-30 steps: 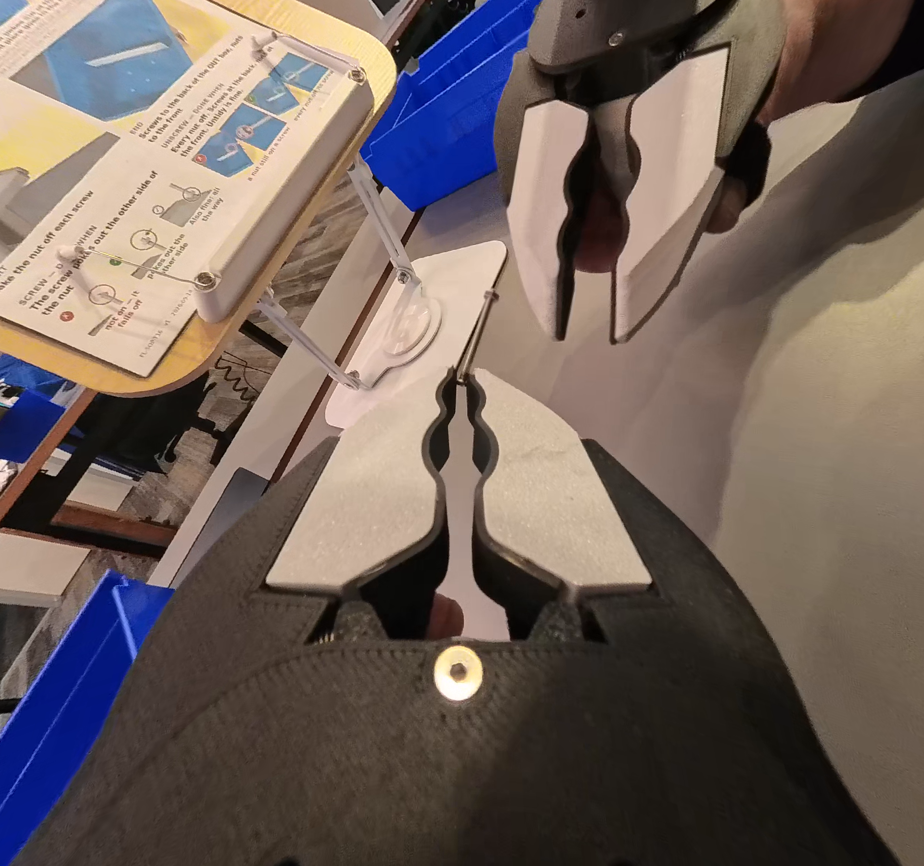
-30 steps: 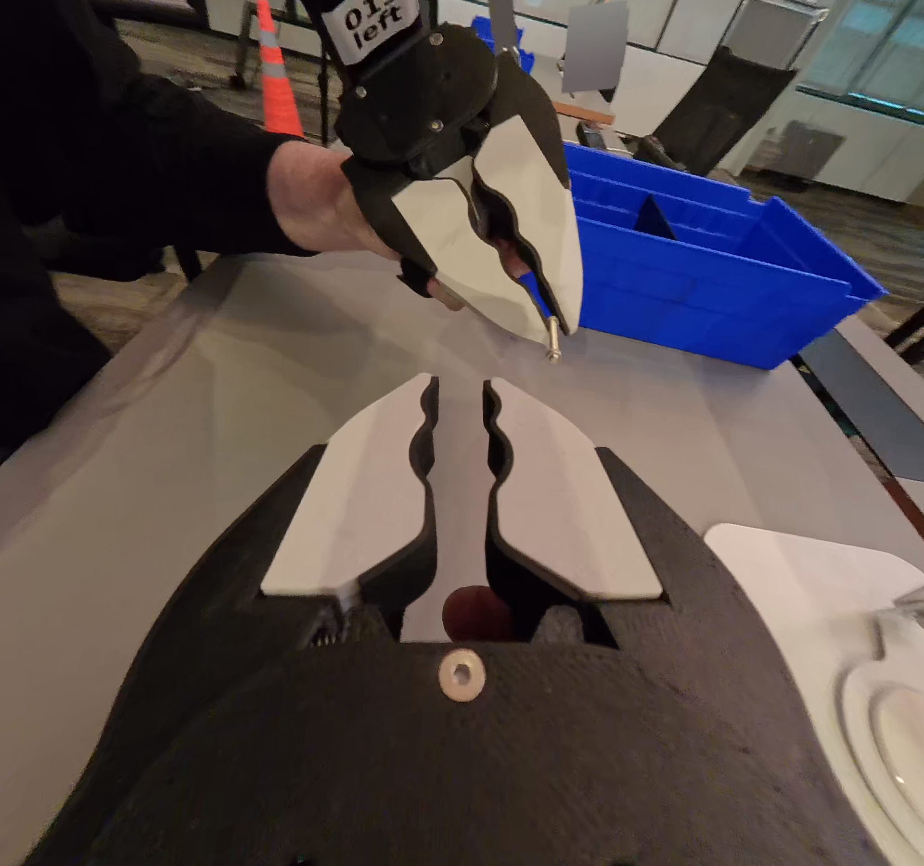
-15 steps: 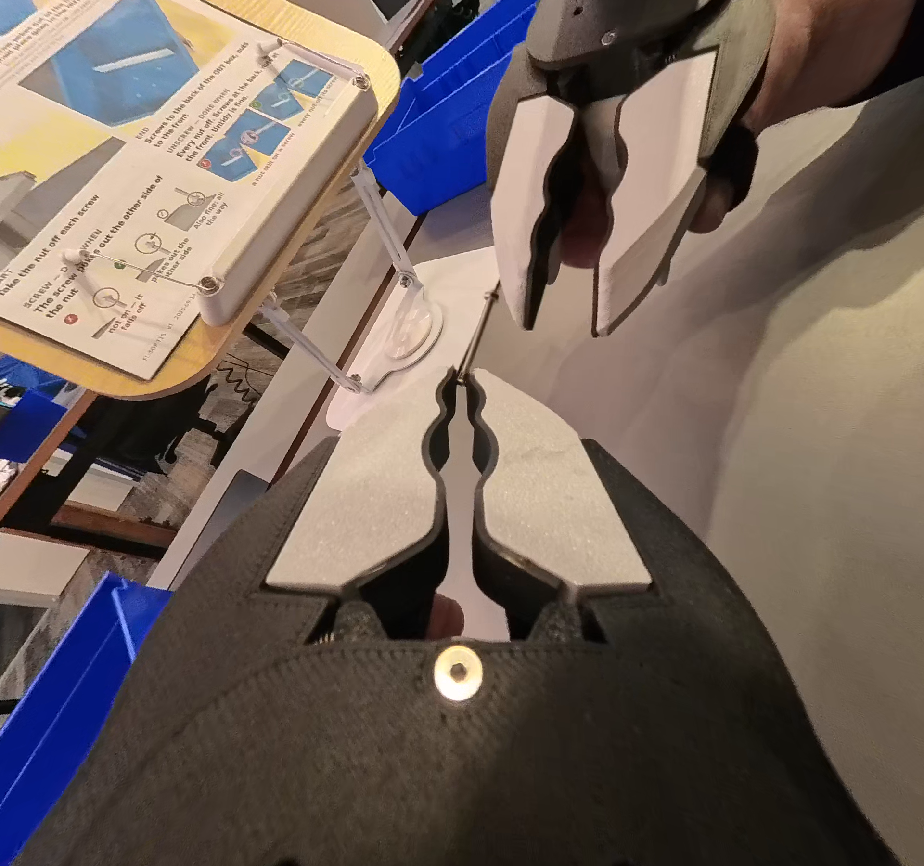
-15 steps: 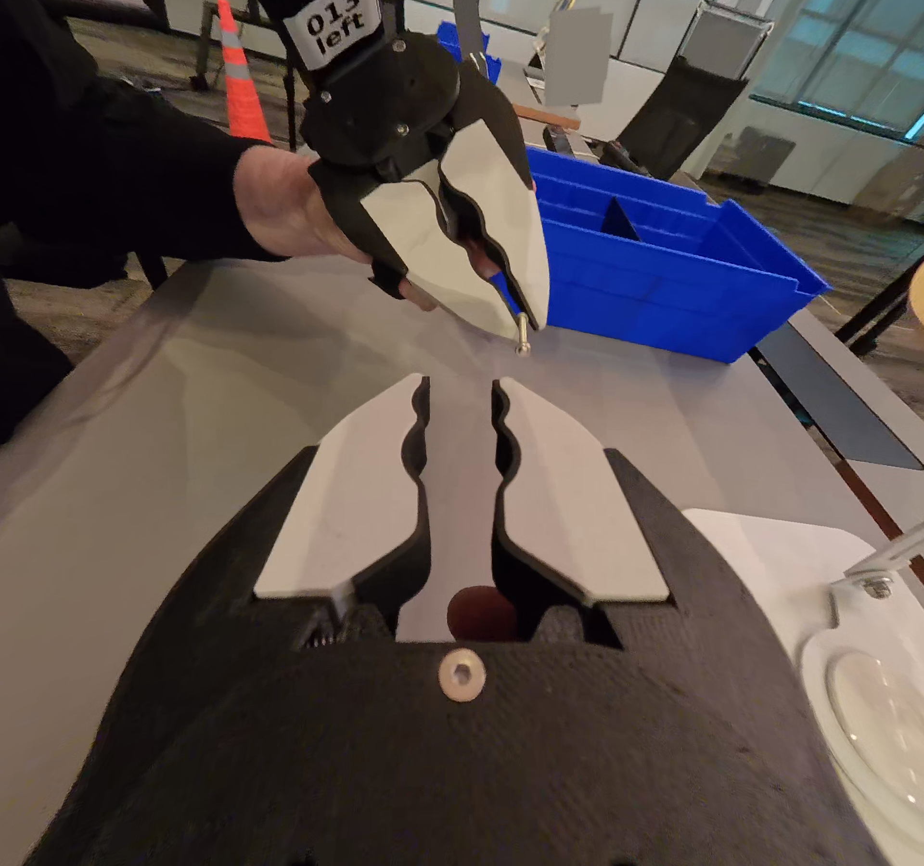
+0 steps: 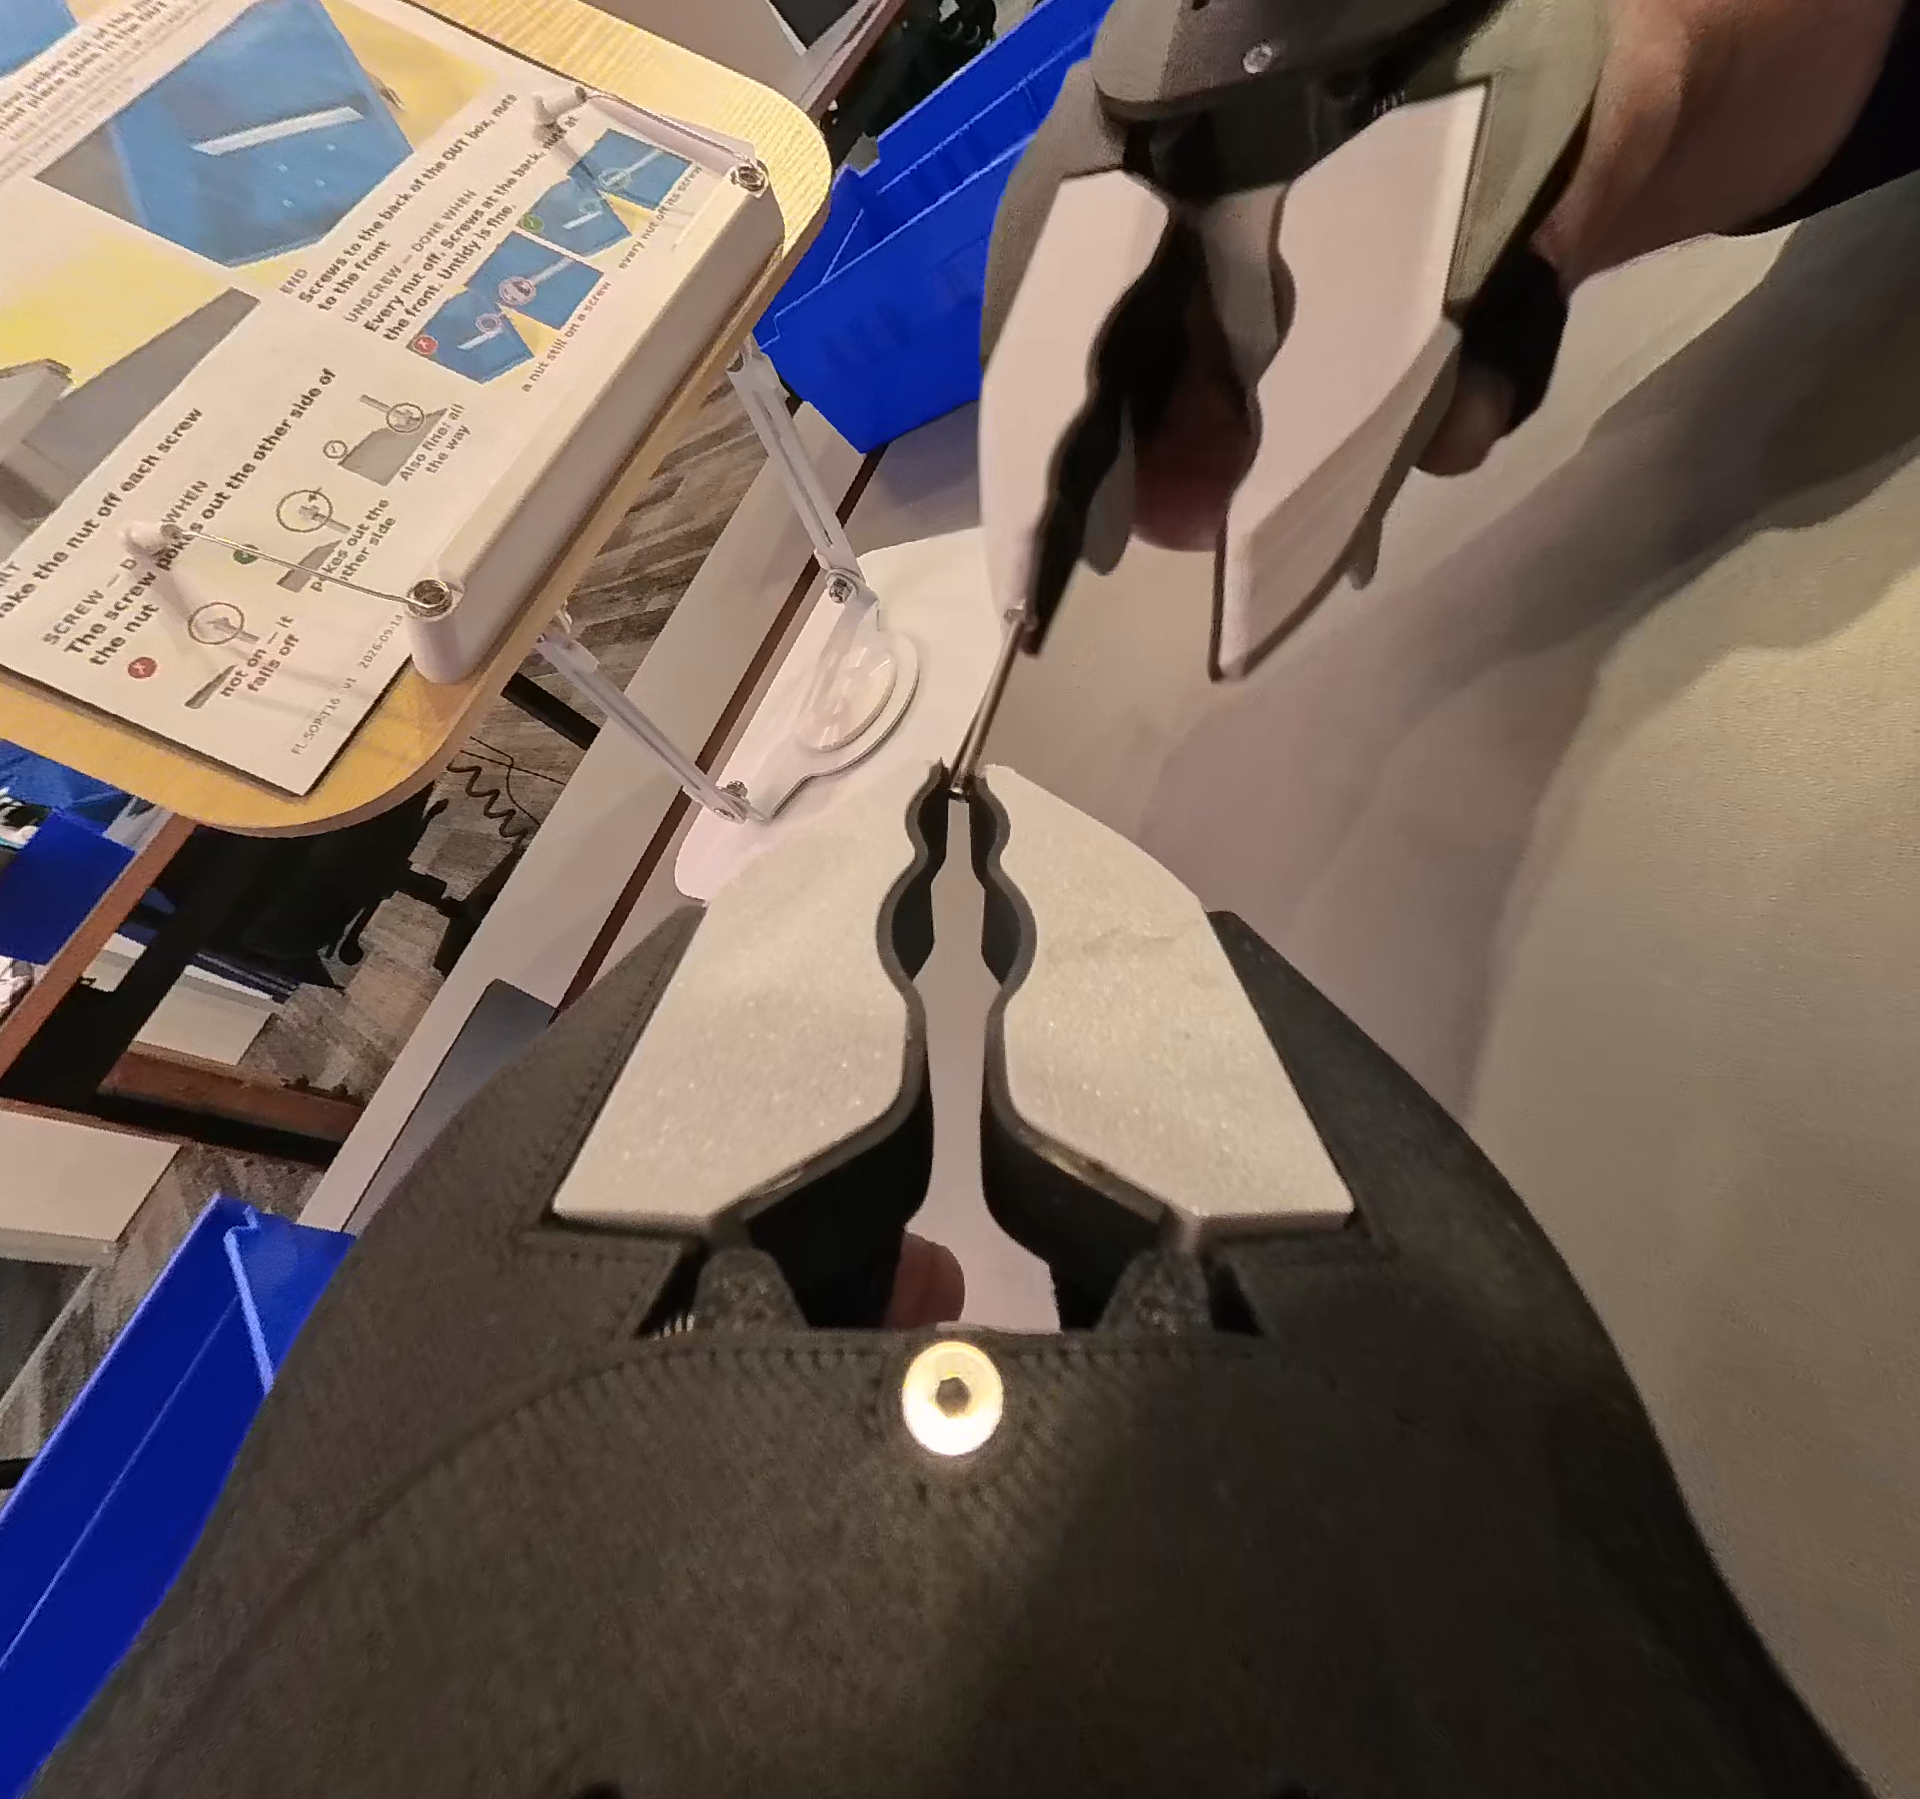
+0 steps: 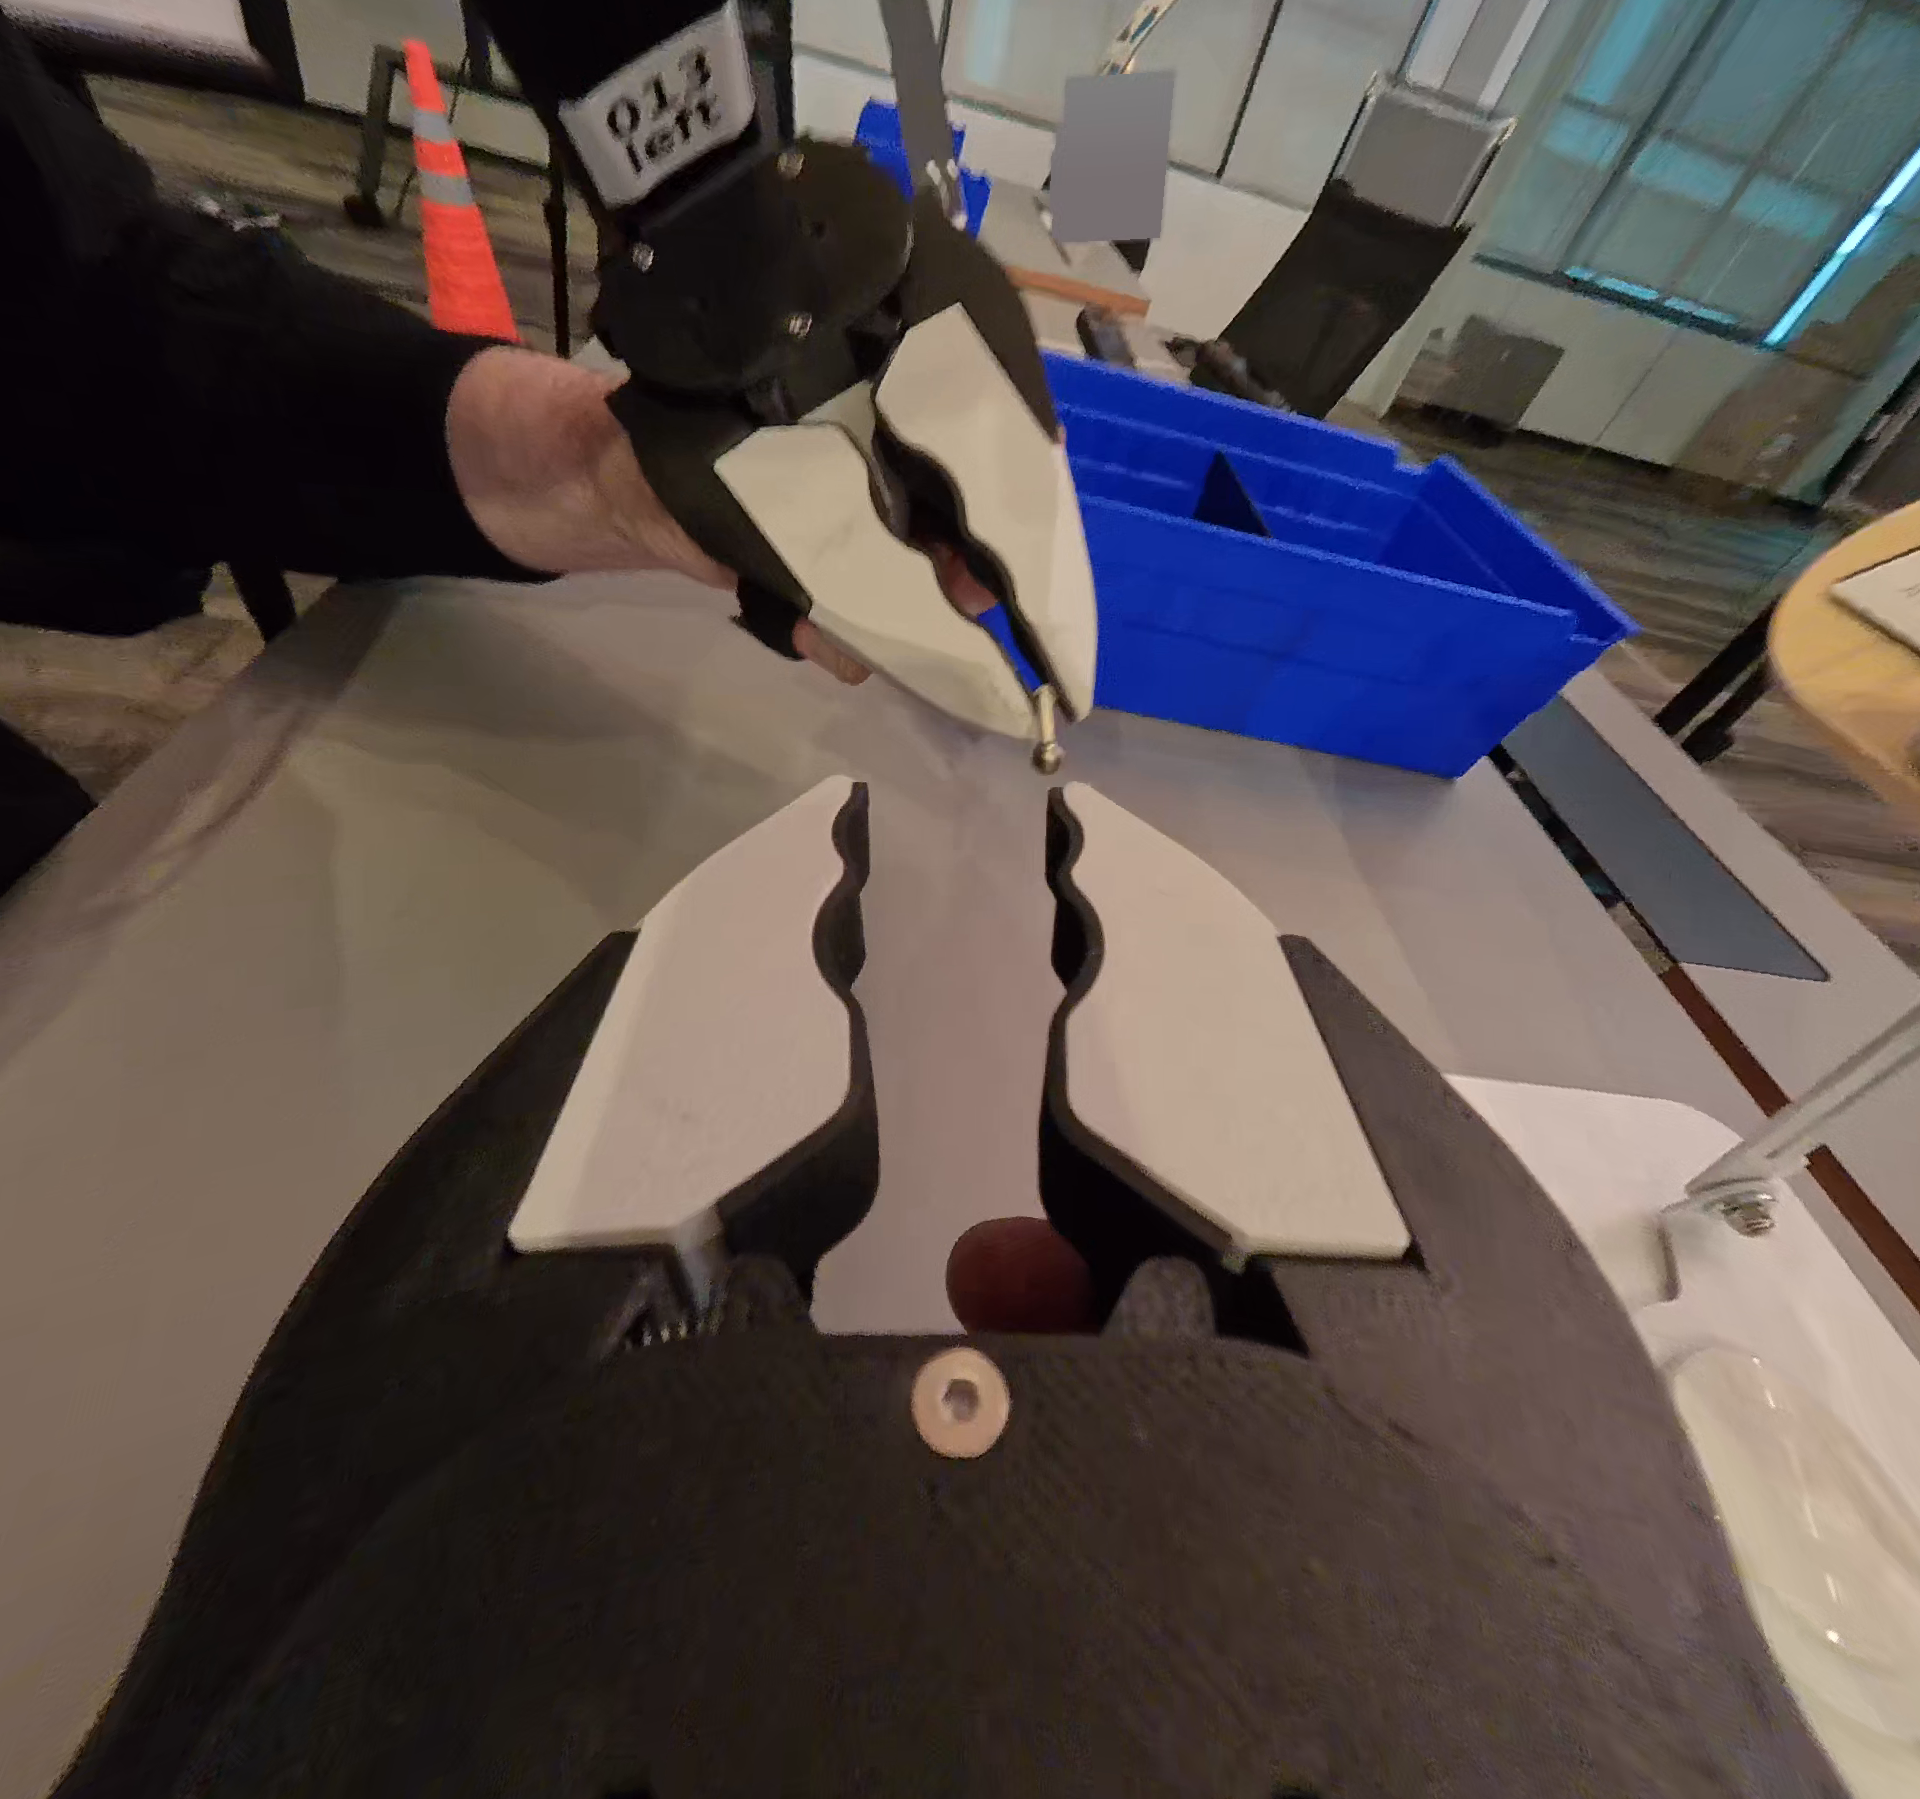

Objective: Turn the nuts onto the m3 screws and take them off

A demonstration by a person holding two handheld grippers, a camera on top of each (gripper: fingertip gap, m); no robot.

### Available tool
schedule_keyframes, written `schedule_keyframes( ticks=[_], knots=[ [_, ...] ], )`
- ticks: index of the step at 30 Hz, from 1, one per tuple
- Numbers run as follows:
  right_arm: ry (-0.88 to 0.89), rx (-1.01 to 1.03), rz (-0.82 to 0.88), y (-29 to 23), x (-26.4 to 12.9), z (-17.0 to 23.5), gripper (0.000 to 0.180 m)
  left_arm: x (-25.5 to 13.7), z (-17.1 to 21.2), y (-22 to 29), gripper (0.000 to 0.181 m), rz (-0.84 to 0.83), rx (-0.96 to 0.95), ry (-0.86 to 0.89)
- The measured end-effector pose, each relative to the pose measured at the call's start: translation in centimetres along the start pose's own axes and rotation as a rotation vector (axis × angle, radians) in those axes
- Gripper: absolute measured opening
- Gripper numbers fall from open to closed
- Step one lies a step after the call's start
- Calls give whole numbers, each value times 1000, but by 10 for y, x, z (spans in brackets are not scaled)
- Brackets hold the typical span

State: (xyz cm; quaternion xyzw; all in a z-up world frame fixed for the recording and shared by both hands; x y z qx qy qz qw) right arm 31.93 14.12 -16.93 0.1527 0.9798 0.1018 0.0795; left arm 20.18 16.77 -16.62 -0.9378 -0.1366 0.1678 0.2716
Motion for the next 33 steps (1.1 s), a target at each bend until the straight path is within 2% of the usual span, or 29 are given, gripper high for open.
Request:
schedule_keyframes(
  ticks=[4, 11, 16, 20, 21, 29, 33],
  knots=[
    [43, -18, 13, 0, -3, -7, 34, 1, 0, 1, 3, 3, 2, -2],
    [-41, -3, -35, -5, 3, 6, 28, 0, -1, -1, 3, -8, -16, 15],
    [32, -22, 32, 1, -2, -5, 38, 2, 1, 1, 3, 0, -15, 9],
    [23, -21, 12, -2, 0, -3, 36, 3, -1, 1, 3, -4, -14, 15],
    [-3, -15, -8, -3, 2, 1, 30, 2, -1, 0, 3, -10, -15, 20],
    [38, -25, 35, 1, -2, -5, 38, 4, 1, 2, 3, 2, -25, 14],
    [-17, -20, -19, -5, 3, 4, 29, 3, 0, 1, 3, -5, -36, 26]
  ],
)
Point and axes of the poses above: each gripper's, where its closed fingertips meet, x out along the fingers, z out of its underside, y = z × x across the jaws, the point moved 6 cm from there along -x, back along the fingers, and after that the axes turned 4 degrees about y, right-handed, at the moved point
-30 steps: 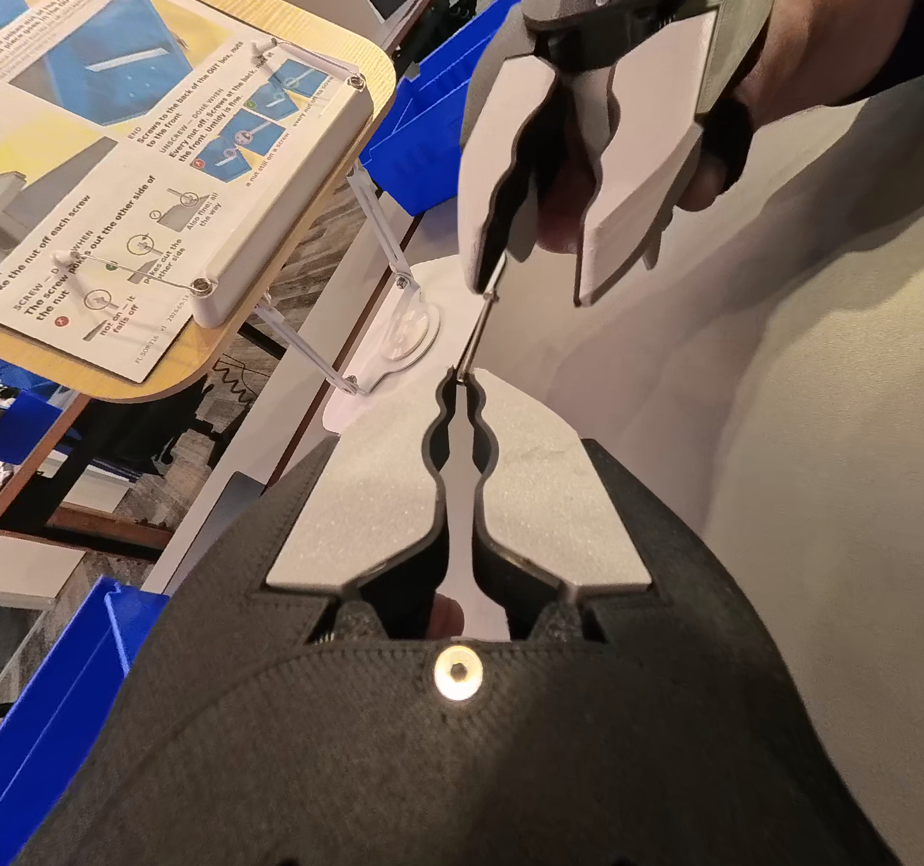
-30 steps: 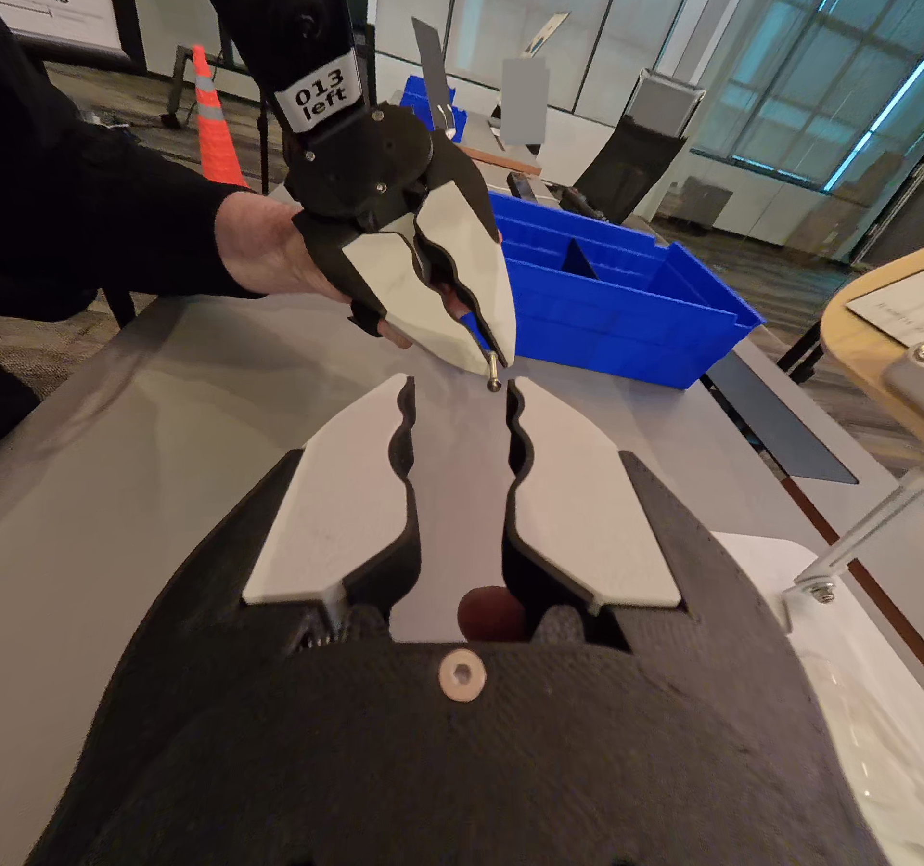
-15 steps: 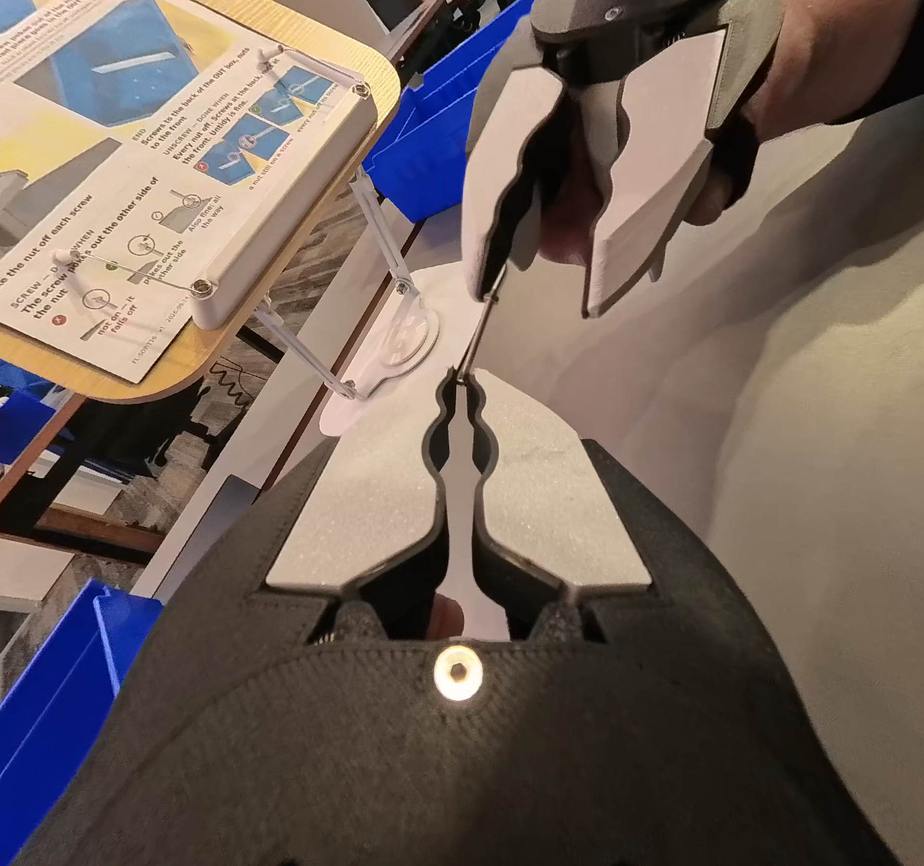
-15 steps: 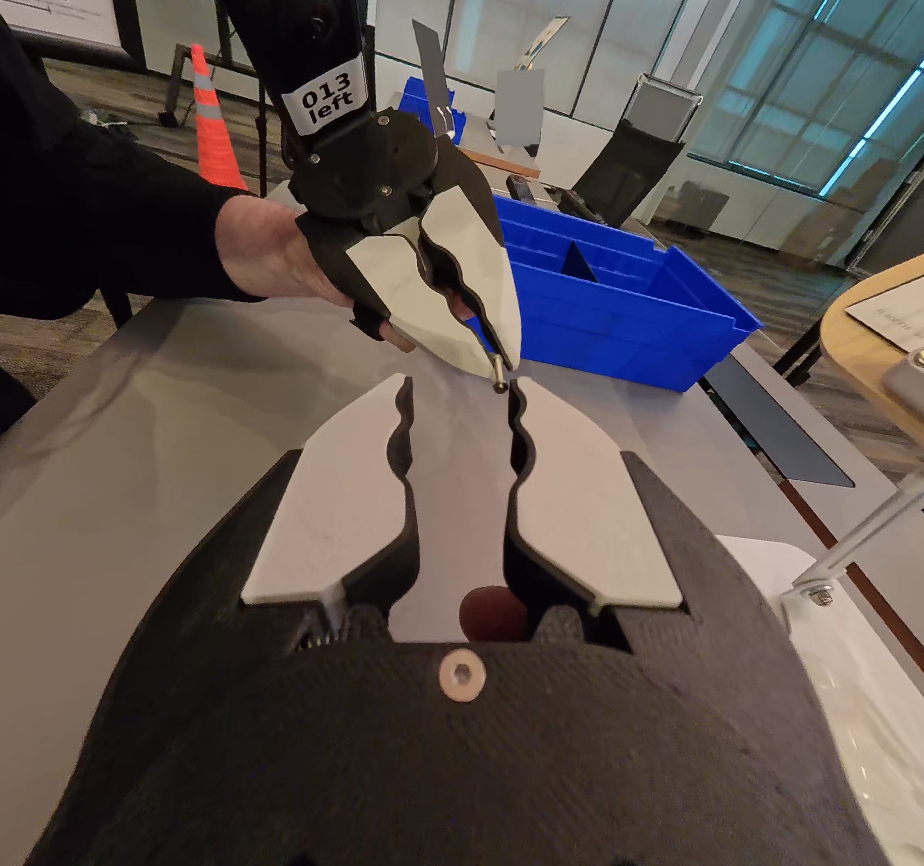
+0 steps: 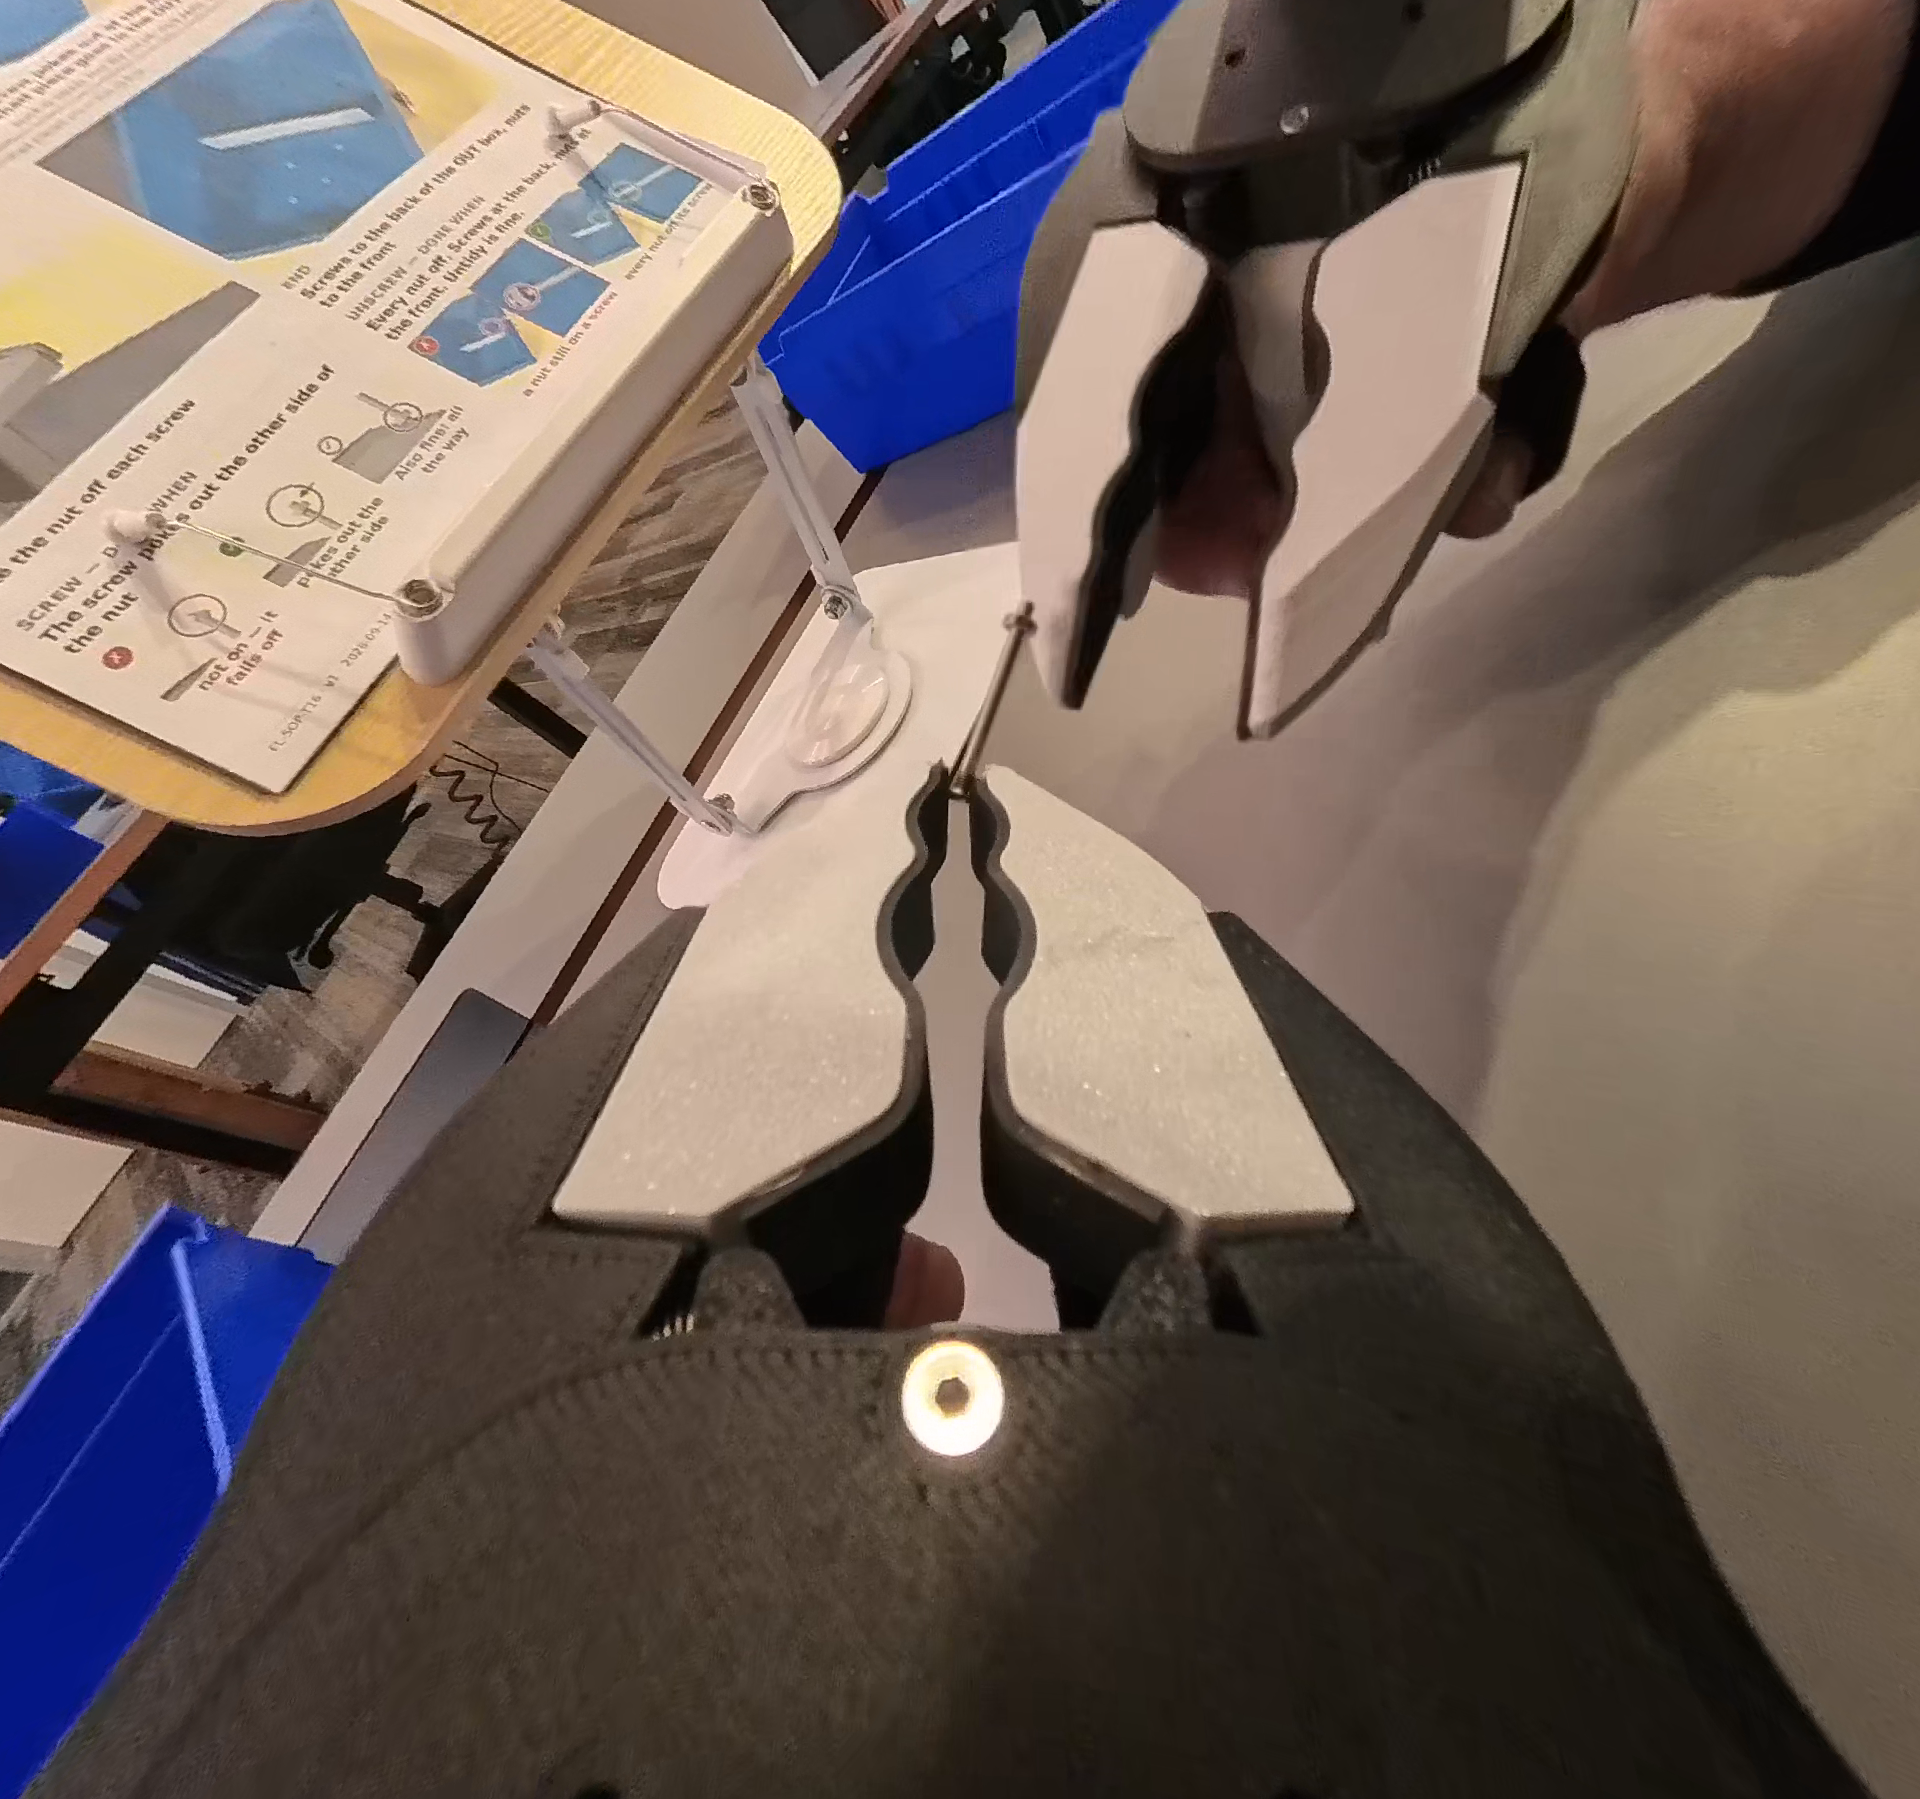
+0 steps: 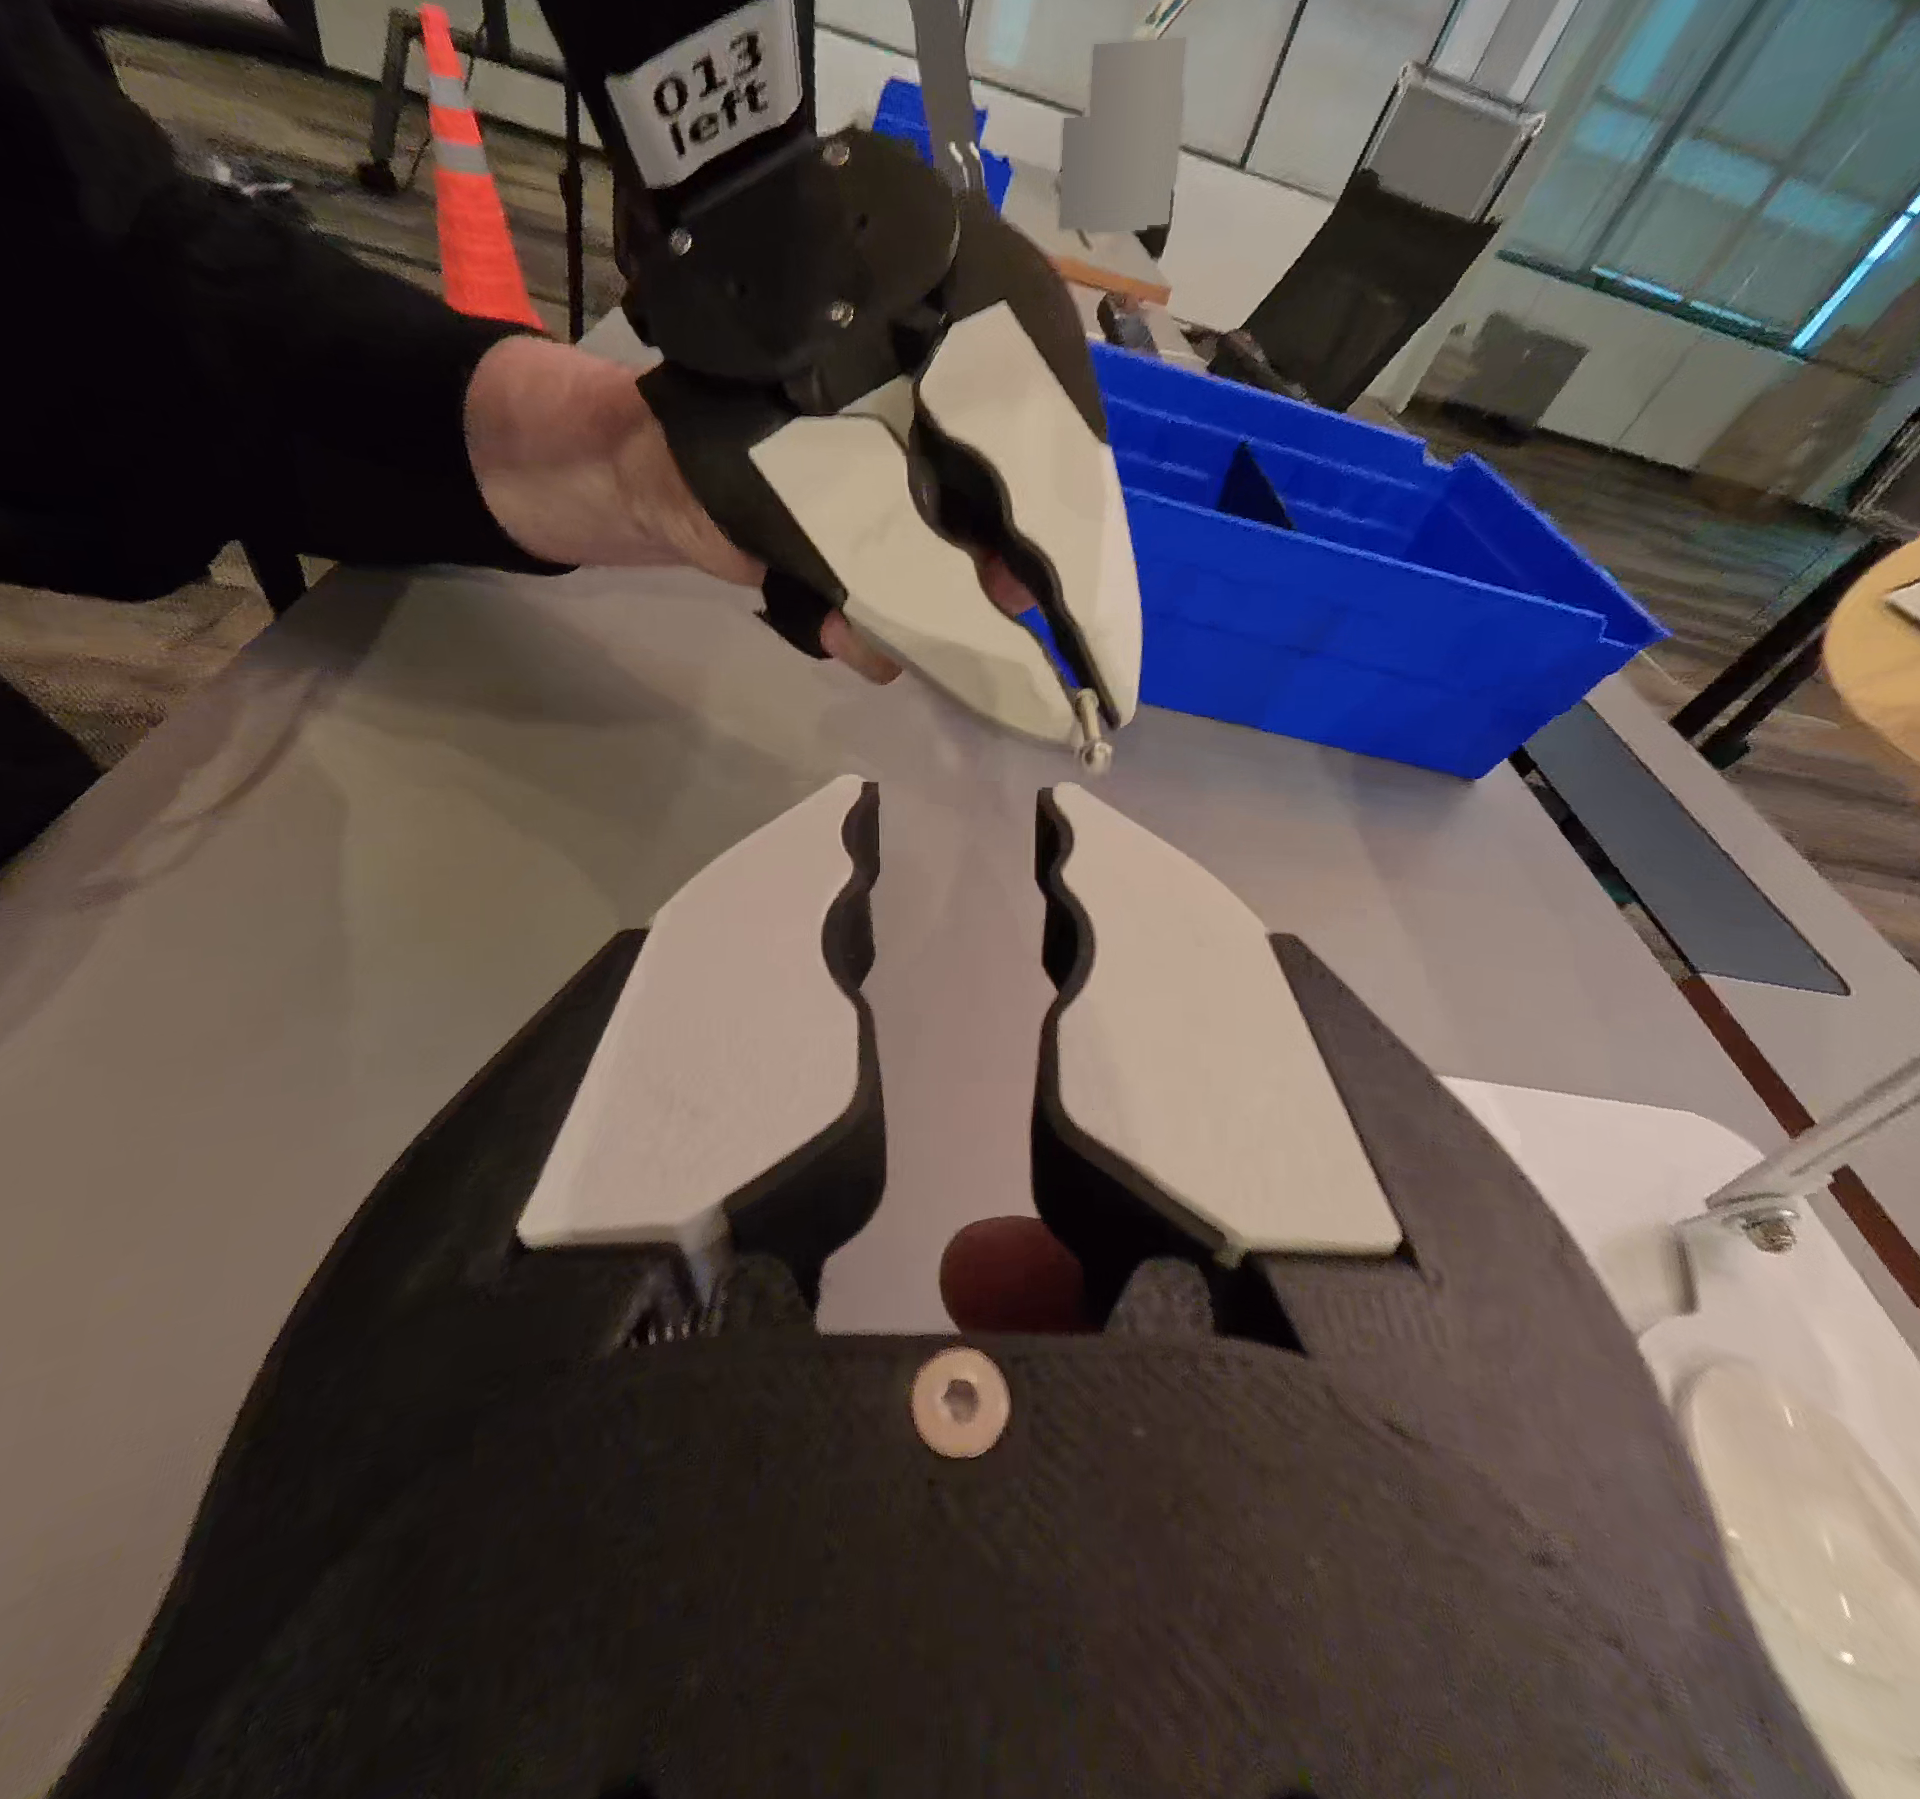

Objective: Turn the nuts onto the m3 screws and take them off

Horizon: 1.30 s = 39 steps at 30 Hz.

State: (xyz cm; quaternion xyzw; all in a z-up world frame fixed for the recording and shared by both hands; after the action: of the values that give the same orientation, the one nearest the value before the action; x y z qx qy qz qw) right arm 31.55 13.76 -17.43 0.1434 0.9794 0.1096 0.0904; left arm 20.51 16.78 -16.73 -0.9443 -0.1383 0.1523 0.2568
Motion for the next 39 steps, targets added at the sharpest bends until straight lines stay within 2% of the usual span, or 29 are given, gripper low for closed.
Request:
schedule_keyframes(
  ticks=[3, 7, 10, 11, 16, 17, 19, 21, 25, 27, 30, 35, 37, 38, 39],
  knots=[
    [-12, -3, 21, 3, 0, 1, 34, 0, 0, -1, 3, -4, 3, -1],
    [58, -8, 53, 5, -5, -8, 40, 1, 1, 0, 3, -2, 4, -3],
    [-12, 10, -17, 0, 0, 1, 25, 0, 0, -1, 3, -7, -5, 10],
    [-23, 9, -8, 0, 1, 4, 25, 0, 0, -1, 3, -3, -9, 9],
    [63, 16, 41, 6, -4, -7, 41, 0, 1, 0, 3, -3, -8, 8],
    [62, 25, 22, 5, -4, -6, 40, 0, 1, 0, 3, -4, -7, 9],
    [34, 36, -57, -1, -2, 0, 22, 0, 0, 0, 3, -6, -11, 17],
    [-1, 19, -19, 3, -2, 5, 25, -1, -1, 0, 3, -6, -8, 19],
    [114, 56, 8, 10, -10, -7, 37, 0, -3, 2, 3, 0, -6, 26],
    [122, 68, -19, 7, -9, -7, 34, 1, -3, 2, 3, 2, -4, 27],
    [96, 55, -65, 2, -9, -3, 19, 2, -4, 2, 3, 4, -8, 30],
    [121, 72, 1, 11, -12, -7, 37, 3, -4, 3, 3, 6, -10, 31],
    [117, 50, -40, 5, -11, -7, 29, 3, -4, 4, 3, 10, -10, 31],
    [93, 51, -78, 2, -10, -5, 18, 3, -4, 4, 3, 5, -10, 32],
    [74, 50, -83, 1, -10, -3, 18, 3, -5, 4, 3, 6, -13, 35]
  ],
)
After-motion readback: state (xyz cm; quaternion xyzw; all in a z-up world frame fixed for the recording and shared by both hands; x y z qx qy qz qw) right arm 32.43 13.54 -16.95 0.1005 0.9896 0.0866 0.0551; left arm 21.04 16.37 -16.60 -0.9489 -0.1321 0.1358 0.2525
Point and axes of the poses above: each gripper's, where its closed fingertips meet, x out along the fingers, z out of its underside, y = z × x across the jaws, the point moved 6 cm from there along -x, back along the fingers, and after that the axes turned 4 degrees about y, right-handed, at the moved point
